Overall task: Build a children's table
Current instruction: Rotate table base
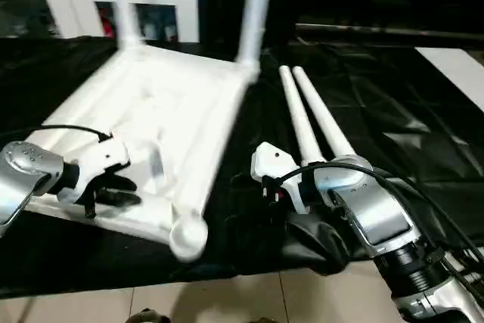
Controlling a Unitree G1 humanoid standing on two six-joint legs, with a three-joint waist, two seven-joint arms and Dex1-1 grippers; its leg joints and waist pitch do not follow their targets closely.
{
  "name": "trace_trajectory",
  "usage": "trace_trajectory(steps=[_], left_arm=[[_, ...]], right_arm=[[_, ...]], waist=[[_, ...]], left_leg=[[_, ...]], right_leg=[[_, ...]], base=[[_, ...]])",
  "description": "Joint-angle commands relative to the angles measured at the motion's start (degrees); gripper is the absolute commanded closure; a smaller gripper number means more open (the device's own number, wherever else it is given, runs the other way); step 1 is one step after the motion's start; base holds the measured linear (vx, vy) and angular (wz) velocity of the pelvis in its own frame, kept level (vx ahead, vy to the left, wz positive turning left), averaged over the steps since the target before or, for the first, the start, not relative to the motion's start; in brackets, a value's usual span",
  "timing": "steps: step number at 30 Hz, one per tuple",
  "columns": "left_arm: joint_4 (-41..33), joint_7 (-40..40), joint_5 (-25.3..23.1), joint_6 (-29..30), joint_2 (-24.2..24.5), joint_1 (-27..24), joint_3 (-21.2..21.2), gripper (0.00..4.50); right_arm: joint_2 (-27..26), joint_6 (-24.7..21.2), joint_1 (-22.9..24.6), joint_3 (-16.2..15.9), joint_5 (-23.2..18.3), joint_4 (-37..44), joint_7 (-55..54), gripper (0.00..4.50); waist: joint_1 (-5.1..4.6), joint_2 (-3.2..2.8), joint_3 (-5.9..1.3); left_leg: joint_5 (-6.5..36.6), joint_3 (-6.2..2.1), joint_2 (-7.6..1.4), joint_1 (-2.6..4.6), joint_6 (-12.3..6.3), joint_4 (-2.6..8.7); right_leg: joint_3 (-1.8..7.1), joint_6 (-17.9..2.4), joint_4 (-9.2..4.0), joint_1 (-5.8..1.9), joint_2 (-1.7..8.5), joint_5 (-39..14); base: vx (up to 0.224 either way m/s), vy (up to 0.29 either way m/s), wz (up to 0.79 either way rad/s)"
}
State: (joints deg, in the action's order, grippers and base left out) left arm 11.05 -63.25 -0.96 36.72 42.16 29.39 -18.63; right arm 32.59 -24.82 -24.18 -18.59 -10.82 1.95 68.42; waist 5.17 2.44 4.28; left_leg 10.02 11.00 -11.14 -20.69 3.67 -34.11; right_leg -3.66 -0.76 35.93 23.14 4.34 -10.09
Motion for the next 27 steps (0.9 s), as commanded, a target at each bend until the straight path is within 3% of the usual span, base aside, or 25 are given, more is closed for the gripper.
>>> trace_trajectory(steps=[1, 6, 9, 11, 14, 17, 18, 21, 24, 26, 27], left_arm=[[2.33, 6.02, -2.71, 3.27, -0.68, 0.76, 3.16, 3.31], [1.8, 10.93, -3.18, 7.09, -3.26, 1.22, 3.97, 3.64], [1.79, 13.81, -3.27, 8.43, -5.33, 1.83, 4.05, 3.74], [1.61, 14.79, -3.11, 7.32, -6.46, 1.99, 4.16, 3.95], [2.22, 15.89, -3.05, 3.08, -7.7, 2.03, 4.27, 4.02], [4.36, 15.29, -3.9, -8.45, -6.58, 1.7, 3.16, 4.24], [4.81, 15.0, -4.07, -9.82, -6.22, 1.83, 2.98, 3.81], [4.47, 12.58, -3.14, -10.65, -5.4, 1.6, 2.83, 3.79], [3.86, 10.64, -1.85, -14.05, -4.56, 0.74, 3.4, 3.32], [4.74, 10.24, -1.33, -18.08, -4.25, 0.7, 4.46, 3.42], [5.14, 10.15, -1.22, -18.96, -4.13, 0.8, 4.8, 3.21]], right_arm=[[0.16, 0.34, 0.01, -0.33, 0.57, -0.41, -0.64, 0.62], [-0.08, 0.53, -0.2, -0.47, 0.71, -0.89, -0.95, 0.62], [-0.53, 0.96, -0.55, -0.44, 1.15, -1.74, -1.48, 0.62], [-1.05, 1.81, -0.96, -0.26, 2.01, -2.9, -2.91, 0.62], [-2.5, 3.79, -2.17, 0.38, 4.35, -5.97, -7.56, 0.62], [-4.72, 3.15, -3.1, 2.85, 4.38, -7.9, -12.28, 0.62], [-5.23, 2.55, -3.08, 3.51, 3.85, -7.81, -12.9, 0.62], [-5.97, 1.88, -2.96, 4.4, 3.26, -7.59, -13.92, 0.62], [-7.46, 1.85, -3.31, 5.63, 3.75, -8.76, -17.41, 0.62], [-9.43, 0.83, -5.0, 7.18, 5.99, -11.76, -24.36, 0.62], [-9.99, -0.04, -5.78, 7.66, 6.89, -12.82, -26.87, 0.62]], waist=[[0.24, -0.92, -4.02], [-0.09, -0.83, -4.04], [-0.11, -0.64, -4.17], [-0.05, -0.64, -4.3], [0.06, -0.78, -4.49], [0.18, -0.83, -4.62], [0.22, -0.84, -4.68], [0.27, -0.93, -4.62], [0.17, -0.96, -4.45], [0.09, -0.91, -4.35], [-0.04, -0.99, -4.31]], left_leg=[[16.82, -1.65, -1.87, 0.59, 1.84, 4.11], [16.66, -2.28, -1.63, 0.04, 1.44, 4.25], [15.91, -2.26, -1.52, 0.22, 0.89, 4.02], [14.9, -2.07, -1.55, 0.5, 0.64, 3.81], [13.92, -1.94, -1.56, 0.52, 0.52, 3.77], [13.16, -1.95, -1.35, 0.38, 0.28, 3.74], [13.07, -1.92, -1.46, 0.44, 0.45, 3.76], [13.18, -1.94, -1.69, 0.54, 0.7, 3.93], [14.3, -1.9, -1.67, 0.58, 1.07, 4.04], [15.53, -1.91, -1.67, 0.77, 1.89, 4.11], [15.81, -1.96, -1.57, 0.77, 2.47, 4.17]], right_leg=[[2.7, -8.27, -5.43, -2.56, 3.97, -24.05], [2.15, -6.3, -5.77, -2.9, 3.91, -27.1], [2.16, -6.71, -5.84, -2.78, 3.88, -26.09], [2.36, -8.08, -5.68, -2.57, 3.8, -23.13], [2.36, -10.12, -5.16, -2.67, 3.59, -18.18], [2.3, -10.21, -5.13, -2.8, 3.48, -16.47], [2.35, -10.1, -4.93, -2.82, 3.52, -15.71], [2.38, -10.29, -4.72, -2.77, 3.56, -14.57], [2.42, -10.19, -4.84, -2.67, 3.62, -15.99], [2.4, -9.78, -5.08, -2.4, 3.71, -18.58], [2.37, -9.77, -5.07, -2.34, 3.64, -19.43]], base=[[0.0, 0.0, 0.0], [0.0, 0.0, 0.0], [0.0, 0.0, 0.0], [0.0, 0.0, 0.0], [0.0, 0.0, 0.0], [0.0, 0.0, 0.0], [0.0, 0.0, 0.0], [0.0, 0.0, 0.0], [0.0, 0.0, 0.0], [0.0, 0.0, 0.0], [0.0, 0.0, 0.0]])
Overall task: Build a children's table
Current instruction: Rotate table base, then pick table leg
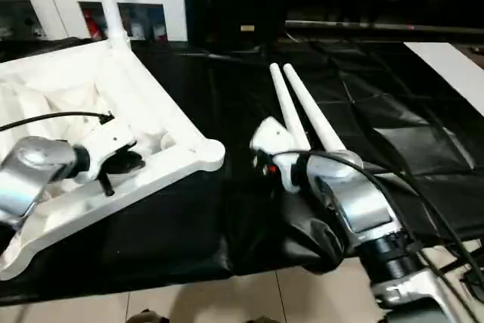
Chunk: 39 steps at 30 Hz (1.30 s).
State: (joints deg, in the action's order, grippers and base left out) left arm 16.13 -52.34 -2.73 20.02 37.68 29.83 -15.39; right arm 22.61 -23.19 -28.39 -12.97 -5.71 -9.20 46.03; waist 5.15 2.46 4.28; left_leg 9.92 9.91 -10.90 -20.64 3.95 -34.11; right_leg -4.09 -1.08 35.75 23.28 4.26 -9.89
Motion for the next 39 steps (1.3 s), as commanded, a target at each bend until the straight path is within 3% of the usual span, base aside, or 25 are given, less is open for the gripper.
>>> trace_trajectory(steps=[1, 4, 5, 6, 7, 9, 11, 17, 18, 21, 28, 39], left_arm=[[0.34, -0.91, 0.67, -3.11, 0.49, 0.43, 1.83, 2.96], [0.82, -2.41, 2.14, -4.83, 1.3, 0.61, 3.3, 2.95], [0.52, -3.0, 2.85, -4.96, 1.54, 0.58, 3.89, 2.67], [-0.03, -3.68, 3.74, -4.58, 1.86, 0.53, 4.64, 2.67], [-0.51, -3.87, 4.14, -4.3, 2.08, 0.52, 5.09, 2.41], [-2.65, -4.23, 5.86, -3.18, 2.78, 0.6, 7.1, 2.45], [-4.07, -3.14, 7.08, -2.13, 2.04, 0.94, 8.26, 2.1], [-13.53, -3.74, 12.94, 3.88, -1.95, -1.08, 8.92, 1.84], [-14.81, -3.63, 12.98, 4.22, -2.3, -1.89, 8.28, 1.61], [-17.1, -3.78, 12.86, 4.98, -2.48, -3.54, 7.16, 1.45], [-25.21, -2.68, 15.08, 11.1, -3.42, -6.22, 5.97, 1.32], [-29.23, -1.59, 15.31, 14.42, -2.25, -7.76, 6.28, 1.32]], right_arm=[[-0.45, -2.55, -2.29, 2.43, 2.56, -2.56, -6.59, 0.62], [-2.24, -8.0, -5.45, 4.9, 3.01, -6.25, -12.06, 0.62], [-2.57, -8.62, -6.23, 5.56, 2.81, -7.27, -12.94, 0.62], [-2.9, -9.31, -7.24, 6.23, 2.6, -8.68, -13.9, 0.62], [-3.18, -9.62, -8.12, 6.77, 2.56, -9.95, -15.01, 0.36], [-4.62, -11.15, -12.56, 9.46, 2.05, -16.53, -20.06, 0.29], [-5.27, -11.09, -15.93, 10.38, 2.31, -22.14, -22.87, 0.14], [-5.61, -8.64, -24.57, 12.0, 3.98, -38.31, -28.21, 0.0], [-5.52, -8.58, -26.11, 12.63, 3.72, -41.39, -28.8, 0.0], [-5.47, -9.41, -28.75, 13.19, 3.69, -47.33, -29.22, 0.0], [-5.9, -7.6, -31.69, 13.66, 4.2, -57.74, -30.11, 0.0], [-7.77, -8.27, -33.97, 17.08, 1.21, -62.27, -27.23, 0.0]], waist=[[-0.03, -1.05, -4.22], [-0.18, -1.17, -4.33], [-0.1, -1.21, -4.27], [-0.09, -1.22, -4.32], [-0.17, -1.34, -4.3], [-0.41, -1.41, -4.39], [-0.42, -1.42, -4.42], [-0.39, -1.45, -4.53], [-0.32, -1.42, -4.56], [-0.5, -1.49, -4.57], [-0.37, -1.52, -4.71], [-0.39, -1.37, -4.51]], left_leg=[[16.52, -0.82, -1.78, 0.9, 2.65, 4.17], [16.59, -0.85, -1.64, 0.91, 3.26, 4.14], [17.18, -0.8, -1.65, 1.05, 3.37, 4.12], [17.28, -0.8, -1.71, 1.09, 3.41, 4.13], [17.45, -0.83, -1.7, 1.05, 3.55, 4.16], [17.26, -0.88, -1.63, 1.01, 4.0, 4.14], [16.89, -0.82, -1.66, 0.99, 4.61, 4.03], [15.25, -0.57, -1.74, 0.74, 4.77, 3.77], [15.32, -0.46, -1.65, 0.74, 4.63, 3.7], [15.13, -0.52, -1.55, 0.5, 4.28, 3.72], [13.42, -0.33, -1.69, 0.12, 3.75, 3.36], [15.58, -0.47, -1.7, 0.07, 3.59, 3.47]], right_leg=[[2.82, -9.27, -5.02, -2.29, 3.66, -20.37], [2.91, -8.68, -4.88, -2.45, 3.67, -20.74], [2.9, -8.56, -4.93, -2.32, 3.69, -21.06], [2.93, -8.62, -4.9, -2.29, 3.71, -20.74], [2.9, -8.96, -4.76, -2.3, 3.66, -20.07], [2.9, -9.66, -4.52, -2.31, 3.68, -19.2], [2.88, -10.64, -4.35, -2.39, 3.66, -18.01], [2.93, -12.29, -3.64, -2.53, 3.66, -14.0], [2.91, -12.17, -3.79, -2.59, 3.57, -13.8], [2.86, -11.58, -3.69, -2.8, 3.37, -13.52], [2.83, -13.04, -3.24, -2.72, 3.31, -10.13], [2.7, -11.52, -3.55, -2.56, 3.33, -15.1]], base=[[0.0, 0.0, 0.0], [0.0, 0.0, 0.0], [0.0, 0.0, 0.0], [0.0, 0.0, 0.0], [0.0, 0.0, 0.0], [0.0, 0.0, 0.0], [0.0, 0.0, 0.0], [0.0, 0.0, 0.0], [0.0, 0.0, 0.0], [0.0, 0.0, 0.0], [0.0, 0.0, 0.0], [0.0, 0.0, 0.0]])
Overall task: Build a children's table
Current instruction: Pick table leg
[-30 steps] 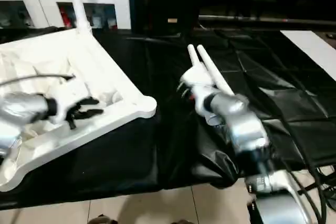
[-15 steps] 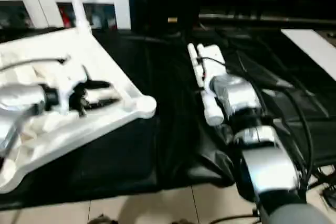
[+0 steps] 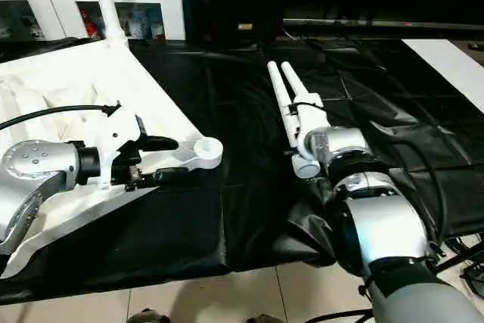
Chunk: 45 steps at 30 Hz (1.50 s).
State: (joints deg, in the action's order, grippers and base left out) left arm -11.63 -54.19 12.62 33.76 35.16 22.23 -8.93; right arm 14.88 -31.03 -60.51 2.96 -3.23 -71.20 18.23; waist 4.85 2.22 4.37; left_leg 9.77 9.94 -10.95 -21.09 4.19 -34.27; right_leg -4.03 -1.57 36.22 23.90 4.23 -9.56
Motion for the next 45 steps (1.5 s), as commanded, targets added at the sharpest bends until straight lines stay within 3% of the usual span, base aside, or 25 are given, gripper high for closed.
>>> trace_trajectory(steps=[1, 7, 14, 17, 20, 30, 41, 42, 45], left_arm=[[-1.61, 0.37, -0.05, 0.78, 0.39, -0.23, -0.25, 1.32], [-1.68, 0.52, -0.13, 0.78, 0.58, -0.04, -0.59, 1.32], [-1.78, 0.63, -0.56, 0.71, 0.75, 0.01, -1.45, 1.32], [-1.88, 0.58, -0.64, 0.77, 0.97, -0.14, -1.57, 1.32], [-1.96, 0.33, -0.61, 0.95, 1.56, -0.31, -1.42, 1.32], [-1.21, 0.54, -0.54, 0.74, 1.82, 0.42, -1.93, 1.32], [-1.35, -1.24, 0.55, 0.77, 2.22, 1.02, -2.62, 1.2], [-1.72, -1.81, 0.94, 1.23, 2.38, 1.04, -2.86, 0.93], [-1.39, -0.85, 0.41, 0.57, 1.62, 1.57, -2.91, 0.83]], right_arm=[[-0.24, -0.58, -2.12, 1.41, -1.45, -0.32, 0.98, 0.0], [-1.12, -1.04, -3.2, 2.76, -2.37, -0.37, 2.04, 0.0], [-1.68, -0.35, -1.97, 2.12, -0.62, -2.35, -1.19, 0.0], [-2.17, 1.88, -0.79, 1.09, 0.85, -2.58, -3.28, 0.0], [-2.5, 2.73, -0.98, 2.57, -0.48, -2.41, -3.73, 0.0], [-2.21, 1.3, -1.18, 3.35, -0.07, -3.36, -4.7, 0.0], [-1.58, -3.37, -0.51, 7.95, -3.34, -4.52, -5.53, 0.97], [-1.46, -3.52, -0.39, 8.64, -3.84, -4.62, -5.9, 1.04], [-1.05, -3.27, -0.32, 10.26, -5.17, -4.7, -7.23, 1.32]], waist=[[-0.07, -1.3, -4.53], [0.12, -1.54, -4.6], [0.08, -1.46, -4.58], [0.12, -1.3, -4.59], [0.05, -1.32, -4.62], [0.05, -1.43, -4.64], [0.12, -1.21, -4.59], [0.1, -1.13, -4.59], [0.06, -1.12, -4.61]], left_leg=[[16.24, -0.49, -1.66, 0.65, 3.26, 3.62], [15.98, -0.47, -1.69, 0.71, 3.37, 3.61], [16.23, -0.5, -1.59, 0.61, 3.81, 3.64], [16.28, -0.52, -1.59, 0.59, 3.88, 3.64], [16.15, -0.55, -1.57, 0.59, 3.91, 3.66], [15.86, -0.47, -1.55, 0.61, 3.79, 3.6], [16.38, -0.46, -1.51, 0.69, 3.79, 3.59], [16.26, -0.4, -1.5, 0.69, 3.76, 3.59], [16.05, -0.43, -1.52, 0.57, 3.89, 3.58]], right_leg=[[2.64, -10.89, -4.1, -2.98, 3.34, -16.03], [2.66, -11.14, -4.03, -2.87, 3.3, -14.93], [2.63, -11.22, -3.99, -2.93, 3.33, -14.99], [2.64, -10.7, -4.09, -2.91, 3.47, -16.08], [2.63, -10.46, -4.06, -2.95, 3.43, -16.05], [2.67, -10.83, -3.93, -2.96, 3.36, -14.79], [2.61, -10.37, -4.03, -2.91, 3.35, -16.06], [2.62, -10.22, -4.07, -2.89, 3.35, -16.26], [2.59, -10.24, -4.0, -2.9, 3.34, -16.05]], base=[[0.0, 0.0, 0.0], [0.0, 0.0, 0.0], [0.0, 0.0, 0.0], [0.0, 0.0, 0.0], [0.0, 0.0, 0.0], [0.0, 0.0, 0.0], [0.0, 0.0, 0.0], [0.0, 0.0, 0.0], [0.0, 0.0, 0.0]])
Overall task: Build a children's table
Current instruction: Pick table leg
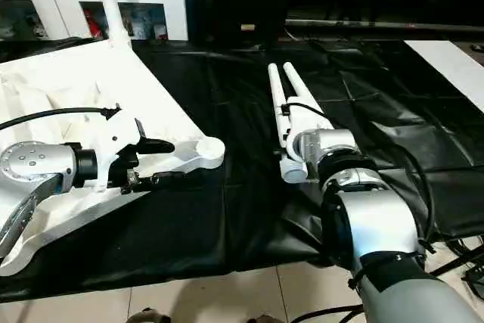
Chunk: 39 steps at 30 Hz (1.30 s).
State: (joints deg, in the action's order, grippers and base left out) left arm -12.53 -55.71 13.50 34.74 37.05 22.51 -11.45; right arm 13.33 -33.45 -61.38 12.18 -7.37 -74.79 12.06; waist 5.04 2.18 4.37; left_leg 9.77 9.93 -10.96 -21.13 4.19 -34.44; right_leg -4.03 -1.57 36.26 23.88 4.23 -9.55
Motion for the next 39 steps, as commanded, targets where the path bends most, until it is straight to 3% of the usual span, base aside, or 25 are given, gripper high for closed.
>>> trace_trajectory(steps=[1, 7, 13, 30, 31, 32, 33, 34, 35, 36, 39], left_arm=[[0.24, 1.65, -0.95, -0.59, -0.91, 1.69, -0.32, 0.56], [3.63, 8.65, -4.5, -2.07, -4.82, 3.17, -0.05, 0.06], [3.63, 8.65, -4.5, -2.07, -4.82, 3.17, -0.05, 0.0], [4.18, 9.69, -4.26, -2.75, -6.08, 3.34, 0.4, 0.0], [12.53, 17.07, 2.45, 0.58, -15.62, 10.11, 7.93, 0.28], [17.95, 20.72, 5.94, 2.55, -21.2, 14.45, 11.61, 0.35], [23.94, 24.48, 9.2, 4.19, -26.89, 19.04, 15.16, 0.35], [23.94, 24.48, 9.2, 4.19, -26.89, 19.04, 15.16, 0.35], [26.75, 25.44, 8.76, 3.78, -28.51, 20.93, 15.03, 0.41], [26.75, 25.44, 8.76, 3.78, -28.51, 20.93, 15.03, 0.72], [26.32, 24.71, 7.05, 2.61, -27.66, 20.42, 13.5, 0.79]], right_arm=[[0.74, -0.6, 0.39, 1.6, -1.39, -1.05, -1.44, 1.45], [1.53, -0.04, 0.07, 3.47, -2.24, -0.78, -2.48, 1.91], [1.53, -0.04, 0.07, 3.47, -2.24, -0.78, -2.48, 2.52], [1.65, 0.24, 0.13, 3.91, -2.25, -0.75, -2.93, 2.64], [-0.07, 5.92, 6.7, 2.4, -6.0, 14.27, 8.11, 2.64], [-1.37, 9.11, 11.55, 0.77, -8.52, 25.33, 15.15, 2.64], [-2.79, 12.51, 16.62, -1.24, -10.86, 36.78, 22.36, 2.65], [-2.79, 12.51, 16.62, -1.24, -10.86, 36.78, 22.36, 2.65], [-3.4, 14.09, 18.62, -2.74, -10.87, 40.83, 24.56, 2.66], [-3.4, 14.09, 18.62, -2.74, -10.87, 40.83, 24.56, 2.66], [-3.1, 14.95, 17.83, -3.04, -9.24, 38.36, 23.3, 2.66]], waist=[[-0.11, -1.2, -4.62], [-0.13, -0.88, -4.78], [-0.24, -0.9, -4.83], [-0.23, -0.78, -4.75], [-0.59, -1.21, -4.59], [0.46, -1.69, -4.44], [0.78, -2.29, -4.8], [1.07, -0.7, -5.43], [0.79, -0.52, -5.68], [0.52, -0.51, -5.61], [0.2, -1.07, -5.11]], left_leg=[[16.03, -0.41, -1.5, 0.69, 3.97, 3.72], [14.64, -0.41, -1.42, 0.44, 3.6, 3.63], [13.78, -0.34, -1.4, 0.42, 3.1, 3.52], [14.22, -0.33, -1.38, 0.36, 3.14, 3.53], [14.38, 0.19, -1.1, 0.22, 2.69, 3.31], [15.63, 0.71, -1.08, 1.27, 2.11, 2.91], [16.13, 0.62, -1.12, 1.8, 1.58, 2.76], [13.67, -0.03, -1.61, 1.13, 0.41, 3.08], [10.34, -0.61, -1.45, -0.12, -0.27, 3.3], [6.95, -0.61, -1.41, -0.84, -1.56, 3.26], [9.7, -0.08, -1.23, -0.14, -1.87, 2.94]], right_leg=[[2.6, -10.12, -4.07, -2.84, 3.36, -16.04], [2.57, -9.42, -4.14, -3.13, 3.35, -15.61], [2.48, -10.16, -4.01, -3.02, 3.33, -14.47], [2.47, -9.99, -4.1, -3.02, 3.32, -15.34], [2.68, -10.05, -4.37, -3.08, 2.91, -14.45], [2.73, -8.91, -5.73, -2.23, 2.97, -15.08], [2.82, -8.9, -5.45, -2.2, 2.48, -12.31], [2.63, -9.43, -4.48, -3.5, 2.8, -8.74], [2.36, -10.3, -3.47, -4.44, 3.03, -6.63], [2.3, -10.33, -3.46, -4.3, 3.19, -4.83], [2.54, -10.75, -5.0, -3.52, 3.57, -14.36]], base=[[0.0, 0.0, 0.0], [0.0, 0.0, 0.0], [0.0, 0.0, 0.0], [0.0, 0.0, 0.0], [0.0, 0.0, 0.0], [0.0, 0.0, 0.0], [-0.02, 0.007, 0.23], [0.0, 0.0, 0.0], [0.0, 0.0, 0.0], [0.0, 0.0, 0.0], [0.0, 0.0, 0.0]])
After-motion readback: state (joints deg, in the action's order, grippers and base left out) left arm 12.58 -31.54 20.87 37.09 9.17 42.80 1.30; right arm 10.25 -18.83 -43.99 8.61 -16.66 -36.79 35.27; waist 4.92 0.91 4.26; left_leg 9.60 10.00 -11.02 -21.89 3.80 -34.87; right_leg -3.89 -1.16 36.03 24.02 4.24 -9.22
